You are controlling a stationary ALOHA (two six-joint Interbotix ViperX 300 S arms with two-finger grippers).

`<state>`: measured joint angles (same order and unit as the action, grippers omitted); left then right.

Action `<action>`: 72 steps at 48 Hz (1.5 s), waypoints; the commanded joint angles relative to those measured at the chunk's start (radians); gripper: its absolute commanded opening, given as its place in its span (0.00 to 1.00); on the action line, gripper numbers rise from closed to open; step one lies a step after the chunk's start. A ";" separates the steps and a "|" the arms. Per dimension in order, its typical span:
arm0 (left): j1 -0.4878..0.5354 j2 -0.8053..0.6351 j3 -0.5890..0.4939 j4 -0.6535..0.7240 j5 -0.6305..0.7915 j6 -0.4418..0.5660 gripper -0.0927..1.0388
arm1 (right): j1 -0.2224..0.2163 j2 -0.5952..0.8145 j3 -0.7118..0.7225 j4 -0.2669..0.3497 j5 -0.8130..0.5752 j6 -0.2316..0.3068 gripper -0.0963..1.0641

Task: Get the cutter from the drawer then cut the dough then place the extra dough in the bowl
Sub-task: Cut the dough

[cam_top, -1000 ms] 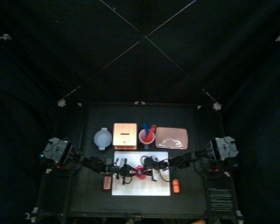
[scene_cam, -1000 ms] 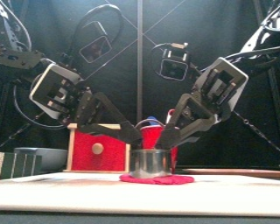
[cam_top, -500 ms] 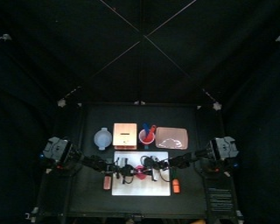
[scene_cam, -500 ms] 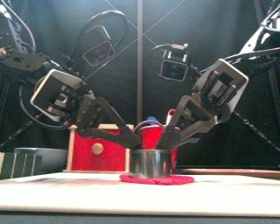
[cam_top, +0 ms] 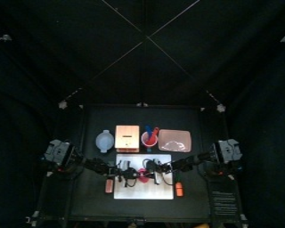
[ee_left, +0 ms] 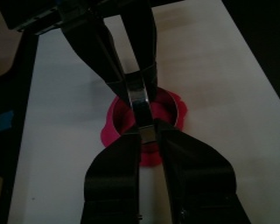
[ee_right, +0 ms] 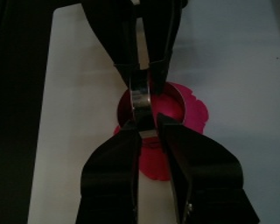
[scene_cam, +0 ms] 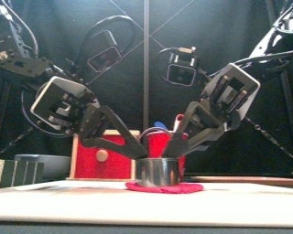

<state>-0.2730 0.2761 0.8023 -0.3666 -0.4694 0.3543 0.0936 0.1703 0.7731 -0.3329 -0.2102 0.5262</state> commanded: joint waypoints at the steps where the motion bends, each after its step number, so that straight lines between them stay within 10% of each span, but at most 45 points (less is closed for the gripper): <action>1: -0.005 0.048 0.011 0.005 0.054 0.003 0.45 | -0.003 0.041 0.014 0.003 0.025 0.009 0.51; 72: 0.005 0.064 -0.002 0.003 0.146 0.005 0.45 | -0.011 0.104 0.018 -0.003 0.118 0.008 0.51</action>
<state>-0.2623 0.2792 0.7808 -0.3666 -0.3896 0.3543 0.0936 0.1948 0.7762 -0.3405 -0.1427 0.5246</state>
